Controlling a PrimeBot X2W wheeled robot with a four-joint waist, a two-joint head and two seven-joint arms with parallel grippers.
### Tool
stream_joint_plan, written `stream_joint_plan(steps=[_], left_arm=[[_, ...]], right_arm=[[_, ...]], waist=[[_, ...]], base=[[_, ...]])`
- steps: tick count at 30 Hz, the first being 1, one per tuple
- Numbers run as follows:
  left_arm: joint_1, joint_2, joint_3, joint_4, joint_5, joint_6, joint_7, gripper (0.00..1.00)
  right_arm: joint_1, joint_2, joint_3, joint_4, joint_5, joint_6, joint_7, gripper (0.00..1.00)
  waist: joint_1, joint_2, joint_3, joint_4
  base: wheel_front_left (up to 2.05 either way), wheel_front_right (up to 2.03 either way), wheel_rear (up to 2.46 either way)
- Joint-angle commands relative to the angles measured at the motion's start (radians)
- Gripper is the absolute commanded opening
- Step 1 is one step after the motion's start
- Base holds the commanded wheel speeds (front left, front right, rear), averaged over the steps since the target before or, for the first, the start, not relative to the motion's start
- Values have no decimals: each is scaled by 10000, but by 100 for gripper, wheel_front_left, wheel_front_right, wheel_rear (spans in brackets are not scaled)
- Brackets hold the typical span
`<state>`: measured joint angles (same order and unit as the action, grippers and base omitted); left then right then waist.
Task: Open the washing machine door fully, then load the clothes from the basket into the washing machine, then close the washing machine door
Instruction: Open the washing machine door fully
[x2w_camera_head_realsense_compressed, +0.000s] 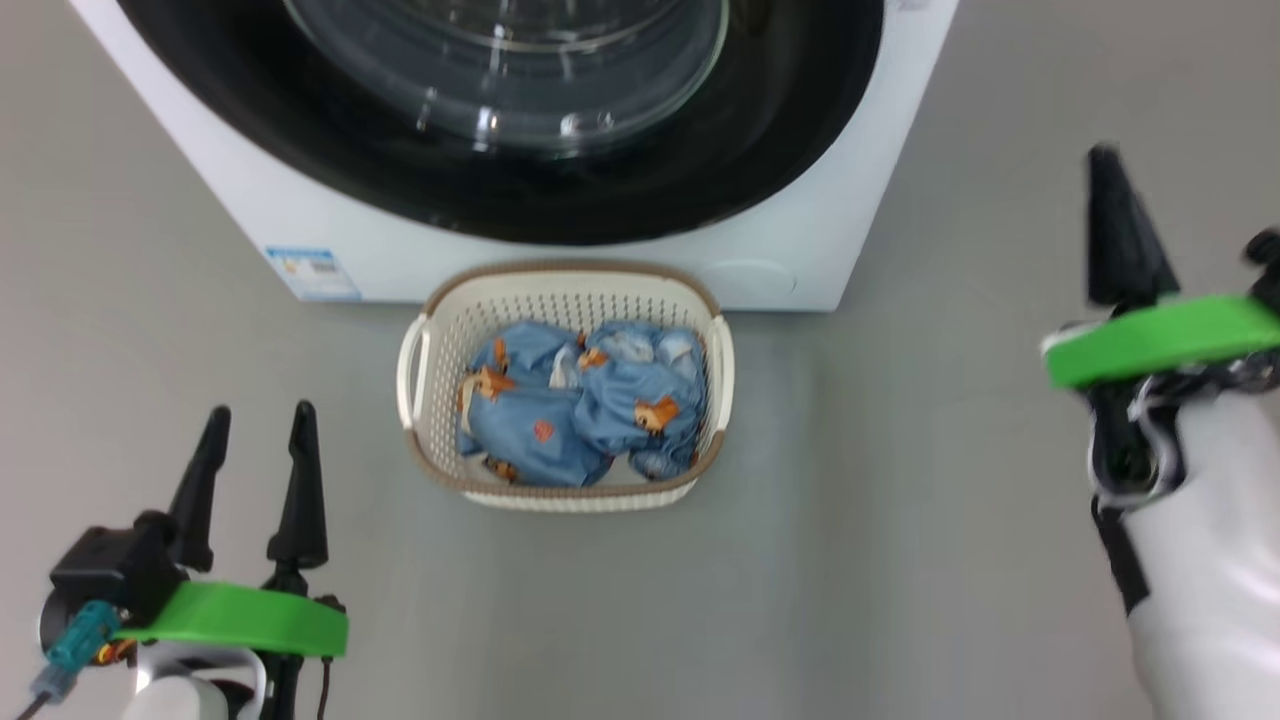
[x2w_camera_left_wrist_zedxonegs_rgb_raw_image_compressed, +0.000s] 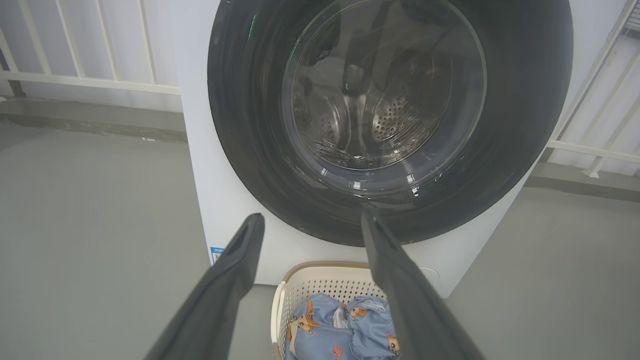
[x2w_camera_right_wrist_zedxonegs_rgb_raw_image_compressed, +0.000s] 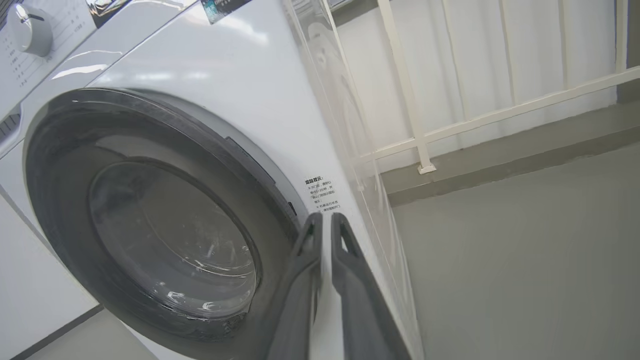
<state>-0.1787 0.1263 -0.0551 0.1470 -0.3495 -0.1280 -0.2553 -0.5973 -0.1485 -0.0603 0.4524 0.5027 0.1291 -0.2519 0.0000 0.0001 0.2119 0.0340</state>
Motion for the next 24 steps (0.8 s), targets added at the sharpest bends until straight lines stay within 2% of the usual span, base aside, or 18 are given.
stream_joint_plan(steps=[1,5,9,12,13,15,24], left_arm=[[-439,280,287,-334,-100,-27,-65,100],[-640,266,236,-449,-162,-27,-65,100],[-832,244,169,-606,-237,-27,-65,100],[-950,235,112,-740,-296,-27,-65,100],[-1009,240,82,-797,-341,-27,-65,100],[-1075,241,47,-819,-385,-27,-65,100],[-1376,192,-122,-807,-581,-27,-65,100]], right_arm=[[-581,-56,192,-58,614,16,-78,0],[-1445,-492,417,100,1826,16,122,0],[-2241,-817,477,255,3601,16,754,0],[-2787,-1072,422,541,4963,16,1575,0],[-3182,-1181,288,812,5872,16,2180,0],[-3584,-1316,225,1063,6586,16,2815,0],[-4893,-1915,330,1373,8276,16,4668,0]], waist=[[0,-1,623,354],[0,-1,1010,520],[0,-1,1371,667],[0,-1,1633,763],[0,-1,1804,822],[0,-1,1973,896],[0,-1,2568,1215]], base=[[0,0,0],[0,0,0],[0,0,0],[0,0,0],[0,0,0],[0,0,0],[0,0,0]])
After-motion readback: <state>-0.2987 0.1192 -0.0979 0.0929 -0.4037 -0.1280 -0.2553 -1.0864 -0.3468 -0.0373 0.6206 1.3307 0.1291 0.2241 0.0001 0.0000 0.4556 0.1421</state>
